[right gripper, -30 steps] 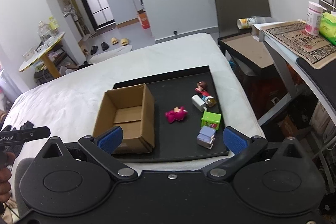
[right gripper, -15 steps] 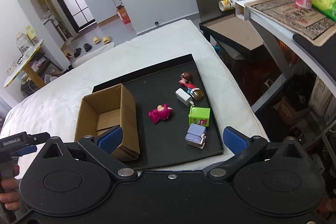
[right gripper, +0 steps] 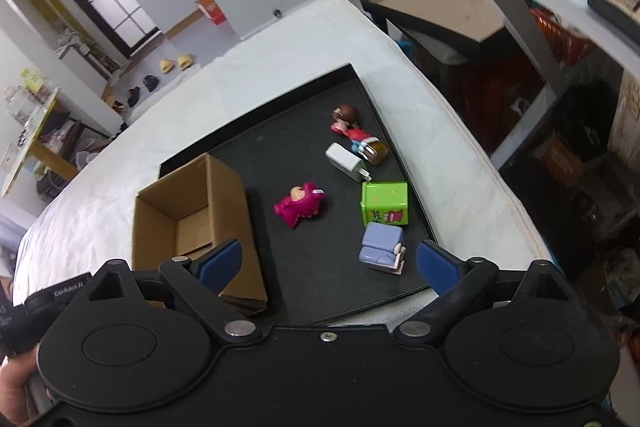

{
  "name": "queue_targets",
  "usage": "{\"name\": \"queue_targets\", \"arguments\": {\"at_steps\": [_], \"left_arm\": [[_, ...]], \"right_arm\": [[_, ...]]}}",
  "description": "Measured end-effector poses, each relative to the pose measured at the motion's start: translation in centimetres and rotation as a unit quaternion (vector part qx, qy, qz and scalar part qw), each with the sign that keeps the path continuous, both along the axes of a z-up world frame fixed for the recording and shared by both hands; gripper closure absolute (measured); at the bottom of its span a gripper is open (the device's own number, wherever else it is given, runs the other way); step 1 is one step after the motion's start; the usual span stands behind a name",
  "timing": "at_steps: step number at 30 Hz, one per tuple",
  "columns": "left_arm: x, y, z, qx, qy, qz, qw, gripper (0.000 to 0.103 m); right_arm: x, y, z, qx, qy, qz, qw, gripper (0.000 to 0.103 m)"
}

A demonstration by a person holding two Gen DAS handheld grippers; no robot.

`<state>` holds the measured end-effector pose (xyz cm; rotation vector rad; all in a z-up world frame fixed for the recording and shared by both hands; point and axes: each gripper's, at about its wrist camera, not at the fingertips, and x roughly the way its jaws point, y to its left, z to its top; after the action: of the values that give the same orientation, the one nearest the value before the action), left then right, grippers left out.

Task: Organize rigid objects
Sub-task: 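Grasp the cardboard box wall with the left tool while the right tool grasps the lavender sofa figure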

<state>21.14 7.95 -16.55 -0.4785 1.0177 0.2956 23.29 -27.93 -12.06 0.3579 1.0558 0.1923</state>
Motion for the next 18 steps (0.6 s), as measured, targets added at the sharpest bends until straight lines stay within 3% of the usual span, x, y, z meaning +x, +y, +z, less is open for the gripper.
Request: {"name": "queue_targets", "arguments": {"at_steps": [7, 13, 15, 18], "left_arm": [[0.8, 1.1, -2.3, -0.019, 0.015, 0.001, 0.9997, 0.051], [0.9, 1.9, -3.8, -0.045, 0.027, -0.001, 0.9986, 0.067], [1.0, 2.2, -4.2, -0.060, 0.024, 0.001, 0.9979, 0.081], [1.0, 2.5, -4.5, -0.067, 0.019, 0.002, 0.9975, 0.083]], "right_arm": [[2.4, 0.2, -3.7, -0.002, 0.063, -0.034, 0.997, 0.015], [4.1, 0.9, -6.4, -0.028, 0.100, -0.056, 0.993, 0.015], [4.7, 1.2, -7.3, -0.035, 0.108, -0.061, 0.992, 0.015], [5.9, 1.9, -8.7, -0.056, 0.118, -0.066, 0.989, 0.015]]}}
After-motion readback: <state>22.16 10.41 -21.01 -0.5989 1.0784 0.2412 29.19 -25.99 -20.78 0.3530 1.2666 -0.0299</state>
